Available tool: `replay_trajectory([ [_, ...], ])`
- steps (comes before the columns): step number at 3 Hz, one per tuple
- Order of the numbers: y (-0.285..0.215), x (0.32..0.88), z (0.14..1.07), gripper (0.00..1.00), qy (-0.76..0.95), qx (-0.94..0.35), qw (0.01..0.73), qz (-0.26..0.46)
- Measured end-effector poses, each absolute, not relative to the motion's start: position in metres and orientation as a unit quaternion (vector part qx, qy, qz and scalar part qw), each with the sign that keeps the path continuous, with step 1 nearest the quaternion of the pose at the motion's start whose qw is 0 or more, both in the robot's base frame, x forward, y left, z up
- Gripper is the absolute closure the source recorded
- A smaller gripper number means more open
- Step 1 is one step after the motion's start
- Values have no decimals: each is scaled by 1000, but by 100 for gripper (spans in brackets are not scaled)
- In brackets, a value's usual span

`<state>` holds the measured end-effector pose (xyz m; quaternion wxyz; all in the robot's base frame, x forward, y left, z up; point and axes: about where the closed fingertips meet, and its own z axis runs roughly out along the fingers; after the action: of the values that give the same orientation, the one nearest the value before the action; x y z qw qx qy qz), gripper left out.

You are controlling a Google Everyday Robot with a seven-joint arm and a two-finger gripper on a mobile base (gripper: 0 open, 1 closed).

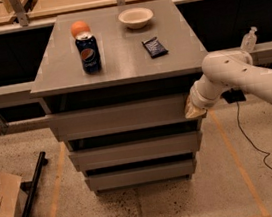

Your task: Close top drawer

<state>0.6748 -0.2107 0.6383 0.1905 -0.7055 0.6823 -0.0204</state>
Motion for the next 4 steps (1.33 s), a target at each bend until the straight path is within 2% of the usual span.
replay_trajectory([
  [2,-216,689,645,100,677,-705,210,-38],
  [3,-213,666,632,100,679,-713,173,-5],
  [4,-206,602,602,100,679,-725,80,80],
])
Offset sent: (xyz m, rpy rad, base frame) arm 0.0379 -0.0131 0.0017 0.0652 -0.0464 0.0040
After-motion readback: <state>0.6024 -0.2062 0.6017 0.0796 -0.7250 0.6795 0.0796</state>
